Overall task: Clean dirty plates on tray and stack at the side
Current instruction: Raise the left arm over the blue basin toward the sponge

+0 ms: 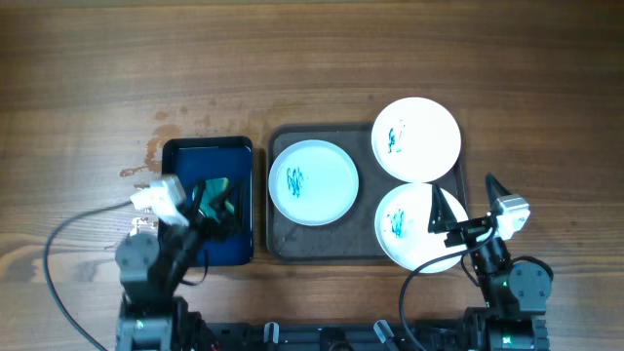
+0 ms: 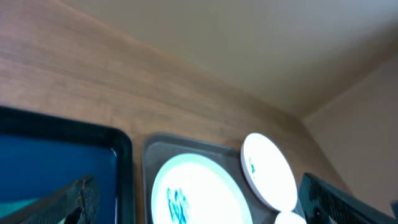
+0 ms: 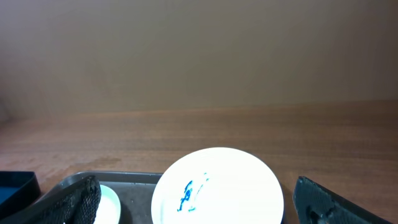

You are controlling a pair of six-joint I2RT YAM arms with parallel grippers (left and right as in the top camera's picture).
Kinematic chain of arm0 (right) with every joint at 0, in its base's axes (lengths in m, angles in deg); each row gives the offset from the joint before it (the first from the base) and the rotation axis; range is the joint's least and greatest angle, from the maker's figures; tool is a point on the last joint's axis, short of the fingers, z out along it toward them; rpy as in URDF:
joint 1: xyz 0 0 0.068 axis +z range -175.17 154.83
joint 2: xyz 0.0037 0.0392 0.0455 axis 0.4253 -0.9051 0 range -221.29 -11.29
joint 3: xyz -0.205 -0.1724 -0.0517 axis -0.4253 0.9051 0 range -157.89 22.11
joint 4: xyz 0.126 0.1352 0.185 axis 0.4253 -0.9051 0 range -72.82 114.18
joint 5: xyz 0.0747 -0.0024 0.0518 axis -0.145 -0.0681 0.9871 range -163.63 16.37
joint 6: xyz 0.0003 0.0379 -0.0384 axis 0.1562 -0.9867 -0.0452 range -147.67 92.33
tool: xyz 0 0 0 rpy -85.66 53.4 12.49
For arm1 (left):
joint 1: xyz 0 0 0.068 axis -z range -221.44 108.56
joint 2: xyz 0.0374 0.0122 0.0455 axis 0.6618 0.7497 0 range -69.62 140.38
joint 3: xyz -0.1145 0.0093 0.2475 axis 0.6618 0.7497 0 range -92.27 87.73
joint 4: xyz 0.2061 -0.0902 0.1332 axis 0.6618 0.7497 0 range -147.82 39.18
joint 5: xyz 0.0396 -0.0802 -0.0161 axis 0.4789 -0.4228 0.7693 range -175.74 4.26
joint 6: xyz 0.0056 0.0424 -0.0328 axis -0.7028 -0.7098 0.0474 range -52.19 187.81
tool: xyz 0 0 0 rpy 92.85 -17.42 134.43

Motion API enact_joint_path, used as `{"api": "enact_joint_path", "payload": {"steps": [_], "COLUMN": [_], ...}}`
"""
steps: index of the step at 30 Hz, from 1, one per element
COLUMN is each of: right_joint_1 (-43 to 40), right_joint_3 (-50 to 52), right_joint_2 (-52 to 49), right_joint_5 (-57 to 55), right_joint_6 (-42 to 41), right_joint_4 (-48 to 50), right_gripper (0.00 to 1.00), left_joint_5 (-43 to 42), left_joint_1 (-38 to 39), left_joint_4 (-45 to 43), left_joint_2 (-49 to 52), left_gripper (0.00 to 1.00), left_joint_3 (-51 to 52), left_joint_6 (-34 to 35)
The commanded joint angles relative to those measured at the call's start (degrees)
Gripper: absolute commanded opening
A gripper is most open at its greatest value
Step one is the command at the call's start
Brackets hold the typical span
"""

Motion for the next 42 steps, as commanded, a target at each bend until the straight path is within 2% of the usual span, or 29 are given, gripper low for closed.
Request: {"api": "enact_joint_path", "payload": {"steps": [1, 3, 6, 8, 10, 14, 31, 35, 39, 42], "right_joint_1": [0.3, 0.3, 0.3, 0.3, 0.3, 0.3, 0.3, 0.3, 0.3, 0.3], "right_joint_3": [0.1, 0.1, 0.1, 0.1, 0.1, 0.1, 0.1, 0.0, -1.4, -6.3], "right_joint_2": [0.2, 0.2, 0.2, 0.2, 0.2, 0.2, 0.2, 0.2, -4.0, -12.4], "right_joint_5": [0.1, 0.1, 0.1, 0.1, 0.1, 0.1, 0.7, 16.8, 22.0, 23.7], "right_joint_6": [-0.8, -0.8, -0.8, -0.8, -0.8, -0.8, -1.6, -9.0, -15.9, -15.4], "right_joint_4": [0.0, 0.0, 0.0, 0.0, 0.0, 0.0, 0.9, 3.5, -0.7, -0.8], "right_gripper": [1.00, 1.00, 0.99, 1.00, 1.00, 1.00, 1.00, 1.00, 1.00, 1.00], "left_joint_5": [1.0, 1.0, 2.8, 9.2, 15.2, 18.0, 17.5, 17.5, 17.5, 17.5], "left_joint_1": [-0.3, 0.2, 2.6, 5.0, 7.7, 9.9, 9.9, 9.9, 9.9, 9.9], "left_joint_4": [7.8, 17.6, 32.1, 40.2, 44.1, 42.5, 40.8, 41.6, 42.4, 42.4], "left_joint_2": [15.3, 26.1, 39.4, 46.9, 52.7, 56.8, 57.1, 57.1, 57.1, 57.1], "left_gripper": [1.00, 1.00, 1.00, 1.00, 1.00, 1.00, 1.00, 1.00, 1.00, 1.00], "left_joint_3": [-13.5, -23.5, -37.1, -44.4, -48.9, -49.3, -49.3, -49.3, -49.3, -49.3], "left_joint_6": [0.1, -1.4, -7.6, -9.2, -9.1, -9.1, -8.9, -8.9, -8.9, -8.9]}}
